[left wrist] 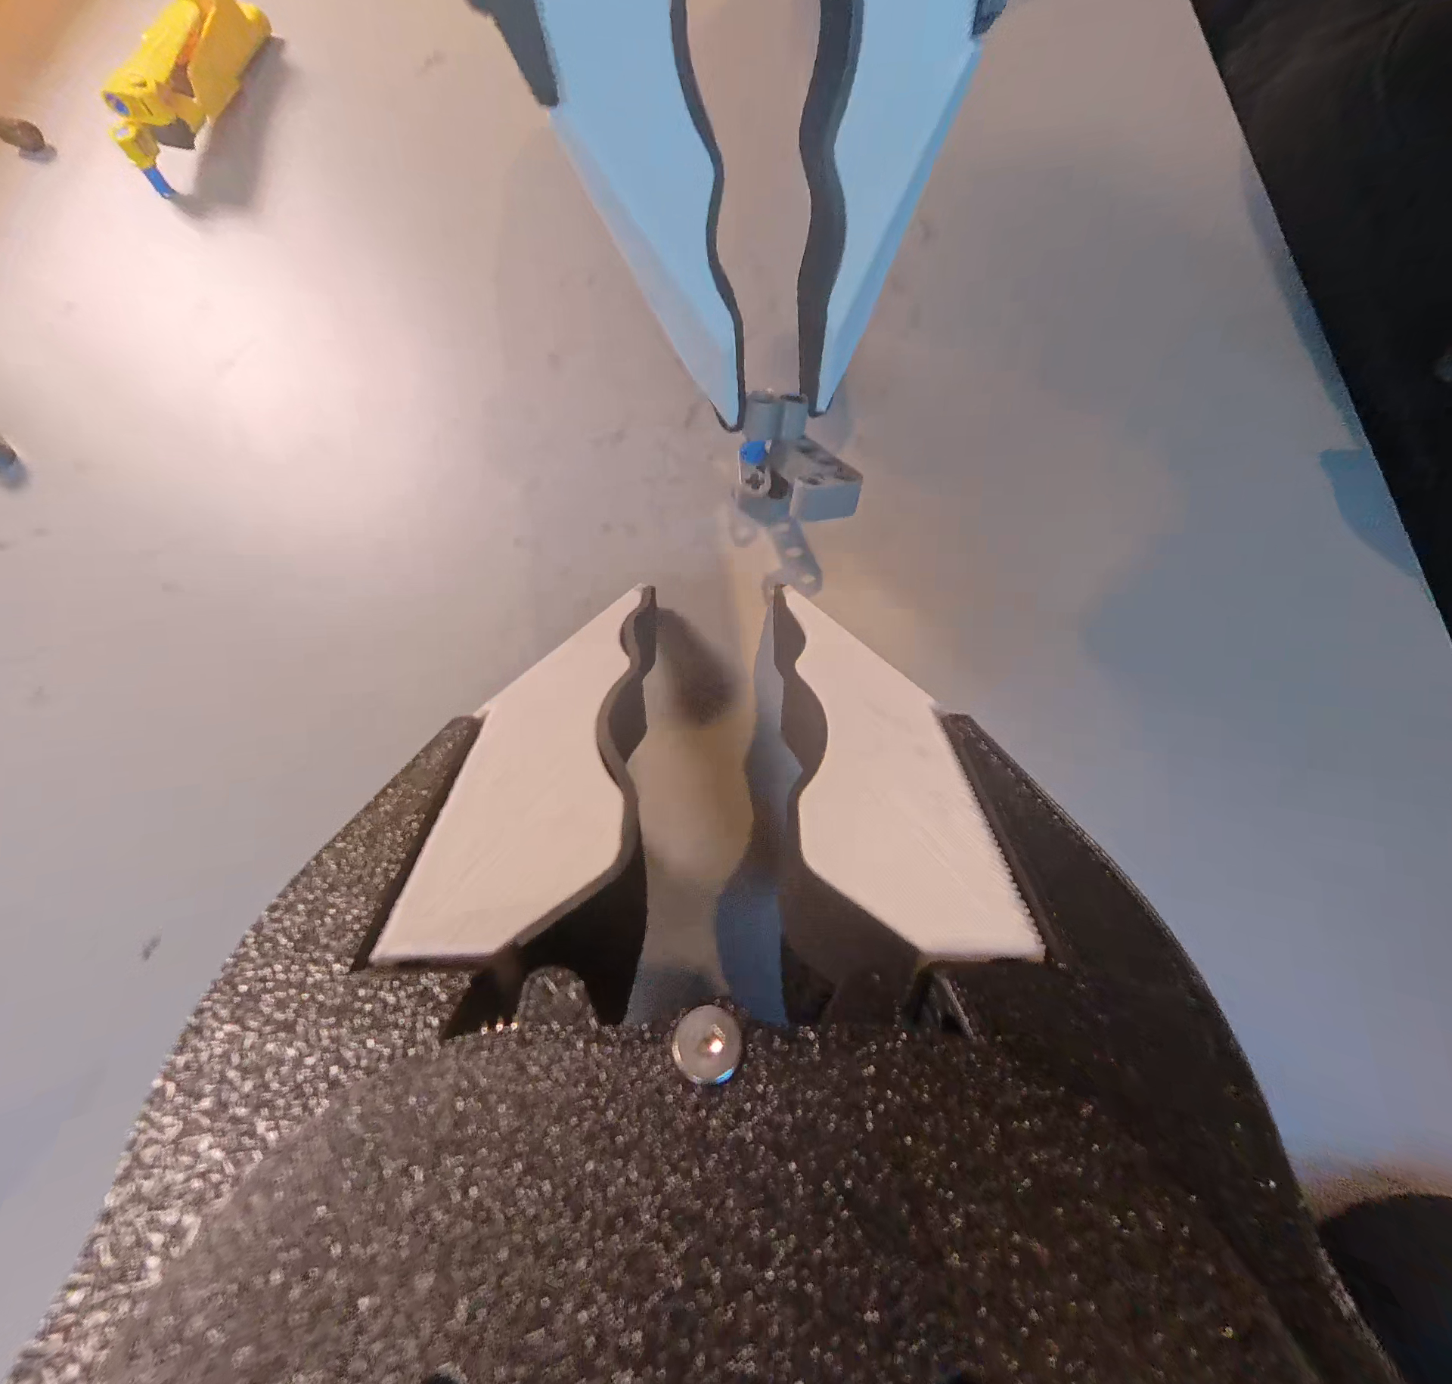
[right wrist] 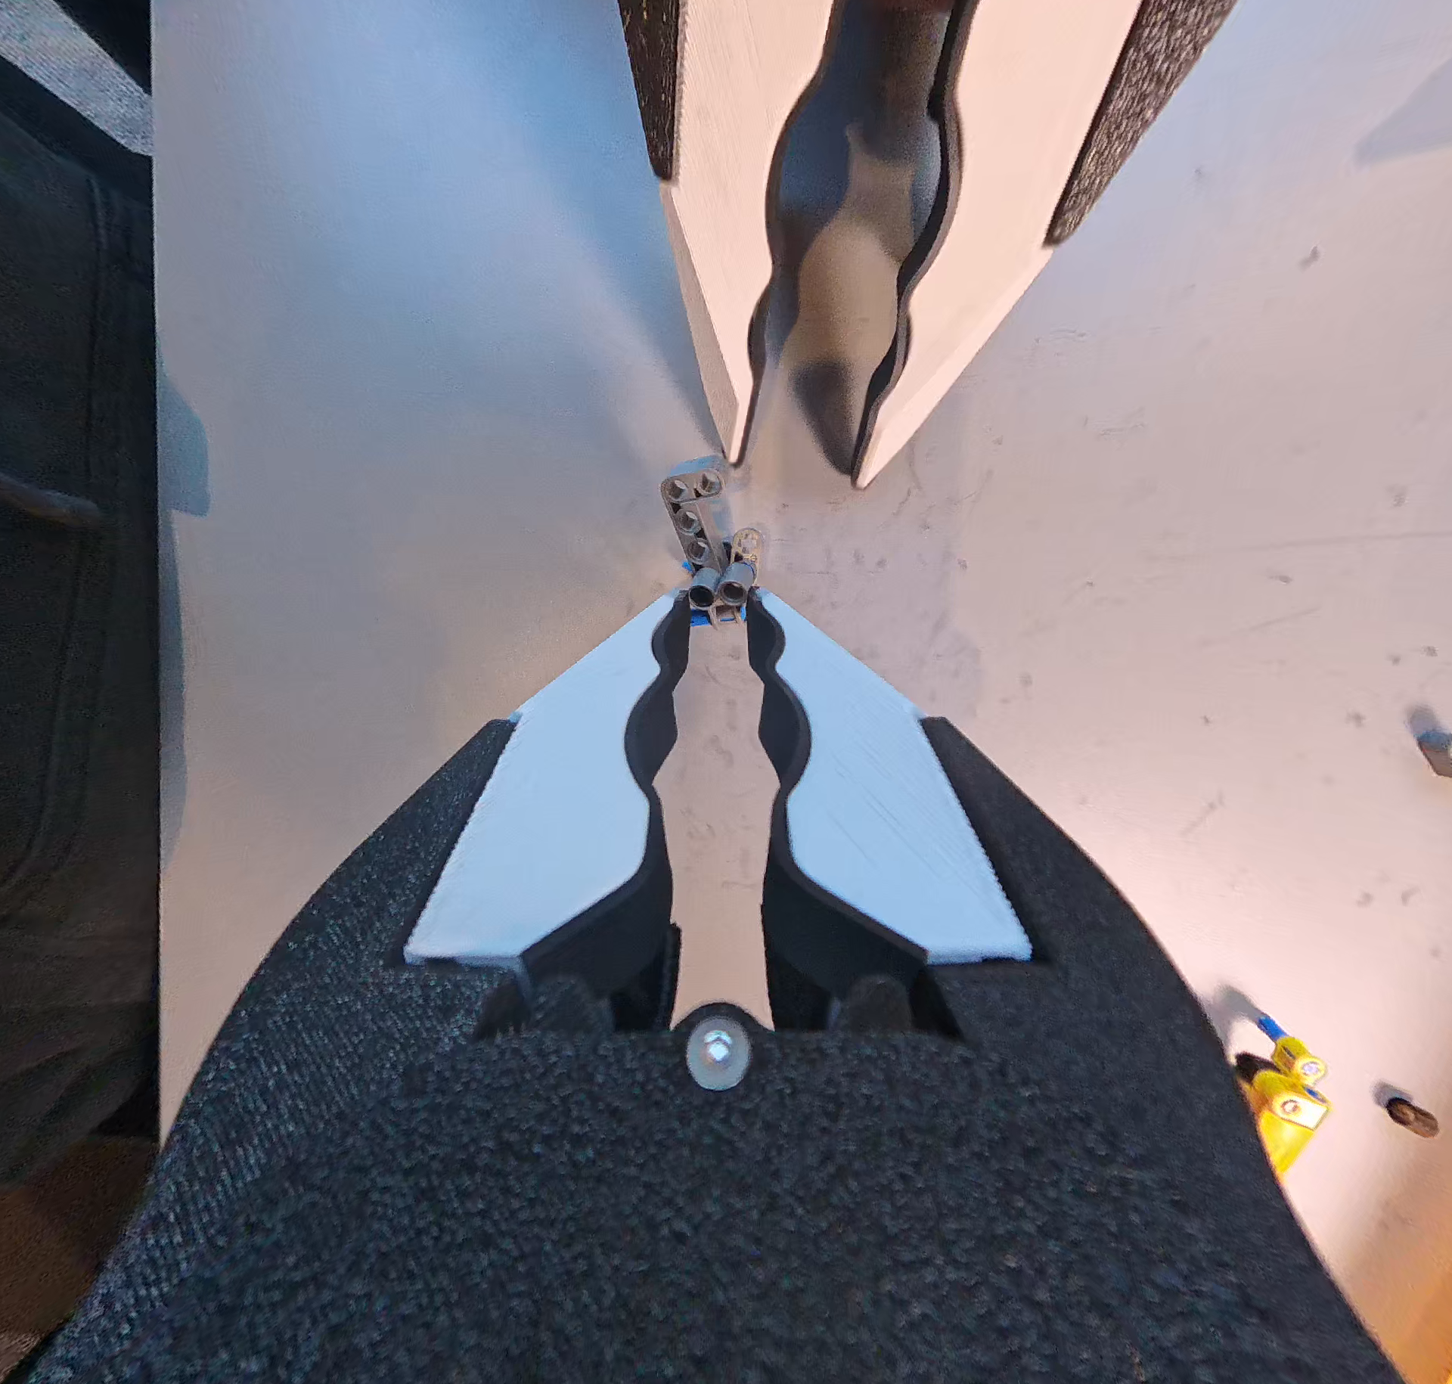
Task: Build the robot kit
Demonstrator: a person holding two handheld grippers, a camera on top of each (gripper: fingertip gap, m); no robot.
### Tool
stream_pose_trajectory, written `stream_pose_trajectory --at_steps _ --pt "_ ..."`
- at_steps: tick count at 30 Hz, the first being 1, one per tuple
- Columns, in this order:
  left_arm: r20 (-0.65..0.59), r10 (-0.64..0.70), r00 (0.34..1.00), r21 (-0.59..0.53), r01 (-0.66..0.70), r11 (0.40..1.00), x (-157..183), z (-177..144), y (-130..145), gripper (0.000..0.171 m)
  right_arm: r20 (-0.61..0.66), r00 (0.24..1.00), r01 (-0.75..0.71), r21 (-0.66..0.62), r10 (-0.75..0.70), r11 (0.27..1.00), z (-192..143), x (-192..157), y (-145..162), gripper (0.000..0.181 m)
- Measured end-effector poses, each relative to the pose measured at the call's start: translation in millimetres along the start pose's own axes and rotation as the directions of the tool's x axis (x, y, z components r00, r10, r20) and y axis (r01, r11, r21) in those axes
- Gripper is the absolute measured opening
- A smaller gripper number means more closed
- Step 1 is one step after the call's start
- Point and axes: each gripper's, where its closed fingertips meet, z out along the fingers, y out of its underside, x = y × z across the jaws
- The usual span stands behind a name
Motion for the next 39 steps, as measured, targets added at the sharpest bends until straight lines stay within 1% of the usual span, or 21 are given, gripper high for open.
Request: stream_pose_trajectory --at_steps 5,10,12,16,25,27,29,31,33,36,39 --pt "-0.023 0.048 0.999 0.017 -0.048 0.999 3.3 14.0 -12.5 0.018 0.003 1.0 0.014 0.044 -0.015 0.999 -0.4 0.2 1.5 0.014" --pt "-0.044 0.059 0.997 0.015 -0.059 0.998 7.7 19.5 -17.2 0.0 0.012 1.0 0.024 0.078 -0.025 0.997 -2.0 0.9 3.9 0.014" --pt "-0.024 0.066 0.998 0.014 -0.066 0.998 6.5 21.6 -18.9 0.0 0.02 0.999 0.041 0.071 -0.043 0.997 -1.8 -0.8 6.4 0.014" --pt "-0.027 0.065 0.997 0.014 -0.065 0.998 7.2 23.6 -20.6 0.0 0.029 0.998 0.056 0.056 -0.058 0.997 -2.3 -3.3 7.8 0.014" --pt "-0.024 0.045 0.999 0.01 -0.045 0.999 8.4 24.0 -20.6 0.0 0.042 0.998 0.052 -0.013 -0.051 0.999 -2.9 -5.3 4.8 0.014" --pt "-0.003 0.053 0.999 0.005 -0.053 0.999 4.5 17.9 -18.6 0.014 0.042 0.998 0.056 -0.038 -0.054 0.998 -1.7 -4.7 6.6 0.014" --pt "0.01 0.039 0.999 0.049 -0.04 0.998 -0.8 7.6 -22.9 0.016 0.052 0.997 0.05 -0.035 -0.049 0.998 -1.0 -4.9 5.7 0.014" --pt "-0.004 0.035 0.999 0.075 -0.034 0.997 -1.4 4.1 -25.4 0.018 0.058 0.997 0.05 -0.031 -0.049 0.998 -0.8 -4.5 5.3 0.014" --pt "-0.036 0.054 0.998 0.061 -0.052 0.997 3.3 9.7 -23.4 0.02 0.065 0.997 0.051 -0.033 -0.048 0.998 -0.6 -4.3 5.5 0.014" --pt "-0.095 0.058 0.994 0.047 -0.054 0.997 12.4 18.4 -23.9 0.018 0.076 0.995 0.062 -0.044 -0.058 0.997 -1.6 -4.6 7.2 0.014" --pt "-0.098 0.046 0.994 0.048 -0.042 0.998 12.5 19.6 -25.0 0.014 0.087 0.995 0.058 -0.039 -0.054 0.998 -2.2 -4.2 8.4 0.014"
